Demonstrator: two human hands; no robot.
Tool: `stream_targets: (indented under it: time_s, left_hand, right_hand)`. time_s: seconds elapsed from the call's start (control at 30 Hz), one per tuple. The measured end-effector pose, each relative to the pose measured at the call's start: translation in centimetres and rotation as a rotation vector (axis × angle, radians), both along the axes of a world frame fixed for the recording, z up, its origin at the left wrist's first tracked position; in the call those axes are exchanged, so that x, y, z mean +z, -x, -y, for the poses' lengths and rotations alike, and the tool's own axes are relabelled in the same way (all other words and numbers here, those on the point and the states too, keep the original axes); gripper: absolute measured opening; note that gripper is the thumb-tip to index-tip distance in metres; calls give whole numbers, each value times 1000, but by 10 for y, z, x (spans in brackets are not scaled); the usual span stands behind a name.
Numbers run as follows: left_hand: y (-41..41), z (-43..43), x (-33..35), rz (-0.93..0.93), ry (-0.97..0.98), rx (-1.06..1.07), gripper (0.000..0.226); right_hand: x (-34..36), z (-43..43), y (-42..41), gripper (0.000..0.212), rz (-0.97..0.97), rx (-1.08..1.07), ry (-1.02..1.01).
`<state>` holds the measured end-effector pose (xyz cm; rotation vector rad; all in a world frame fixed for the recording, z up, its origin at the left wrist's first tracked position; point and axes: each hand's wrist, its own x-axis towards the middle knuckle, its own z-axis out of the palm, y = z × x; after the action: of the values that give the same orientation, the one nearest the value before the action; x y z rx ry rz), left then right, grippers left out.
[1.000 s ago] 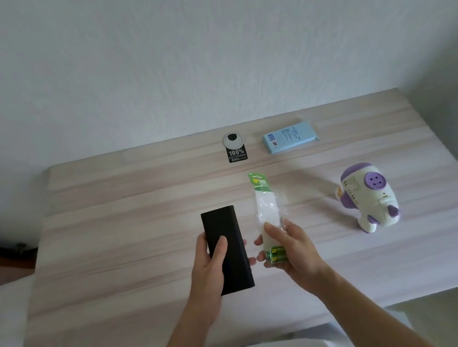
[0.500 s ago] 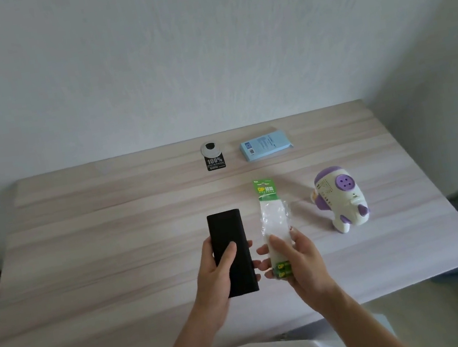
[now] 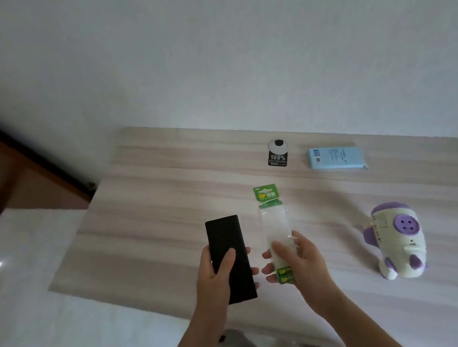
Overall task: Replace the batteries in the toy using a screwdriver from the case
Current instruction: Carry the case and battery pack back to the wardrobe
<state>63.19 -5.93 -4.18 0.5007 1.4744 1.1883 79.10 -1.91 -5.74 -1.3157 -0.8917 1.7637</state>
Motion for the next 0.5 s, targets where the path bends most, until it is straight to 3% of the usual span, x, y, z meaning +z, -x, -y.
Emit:
stream_targets:
  time_s: [0.5]
  left_hand:
    - [24,160,4,11,54,702,20]
  right_hand:
    - [-2,70,98,15,50,685,18]
